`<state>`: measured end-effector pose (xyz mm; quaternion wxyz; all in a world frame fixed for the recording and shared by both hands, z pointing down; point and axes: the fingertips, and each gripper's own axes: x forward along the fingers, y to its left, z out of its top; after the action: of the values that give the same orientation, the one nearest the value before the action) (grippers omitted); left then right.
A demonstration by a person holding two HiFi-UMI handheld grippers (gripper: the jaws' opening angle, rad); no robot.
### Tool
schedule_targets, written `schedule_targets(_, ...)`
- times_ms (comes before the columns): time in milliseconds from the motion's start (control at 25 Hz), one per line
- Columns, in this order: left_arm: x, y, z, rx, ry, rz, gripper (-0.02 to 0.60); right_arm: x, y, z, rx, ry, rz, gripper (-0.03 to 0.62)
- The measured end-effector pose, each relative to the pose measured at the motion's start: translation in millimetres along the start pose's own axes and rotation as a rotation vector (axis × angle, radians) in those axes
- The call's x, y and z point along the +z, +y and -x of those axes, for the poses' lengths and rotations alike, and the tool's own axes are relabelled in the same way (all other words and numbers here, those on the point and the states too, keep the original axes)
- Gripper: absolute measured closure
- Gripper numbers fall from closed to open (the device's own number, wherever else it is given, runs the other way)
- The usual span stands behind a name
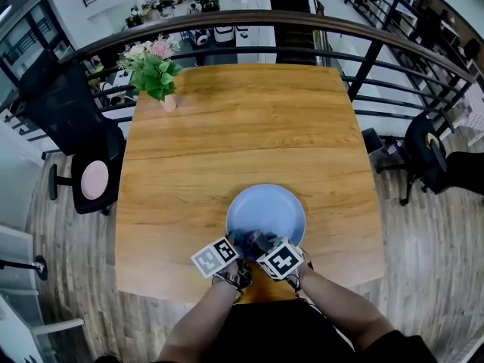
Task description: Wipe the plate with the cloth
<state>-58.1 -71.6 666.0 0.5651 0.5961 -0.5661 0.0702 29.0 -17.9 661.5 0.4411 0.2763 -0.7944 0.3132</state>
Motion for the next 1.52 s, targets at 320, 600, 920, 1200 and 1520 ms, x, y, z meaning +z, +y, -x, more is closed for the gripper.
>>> schedule_targets(320, 0, 1, 0, -0.011, 0.006, 0.000, 0.551, 18, 4, -12, 0.019, 0.000, -0.006, 0.522)
schedule_targets(600, 4, 3, -1, -0.018, 0.013, 0.006, 0.552, 41, -19, -16, -0.029, -0.003, 0.019, 0.522)
schedule_targets(920, 4, 4, -1, -0.019, 0.020, 0.000, 0.552, 74, -25, -27, 0.015, -0.056, -0.034, 0.522)
schedule_targets(1200, 5, 3, -2, -0.025, 0.019, 0.001, 0.552, 89, -29, -37, -0.010, -0.037, 0.037, 0.522)
schedule_targets(1520, 6, 4, -4, -0.027, 0.015, 0.001, 0.552, 92, -64, -32, -0.067, -0.039, 0.032, 0.522)
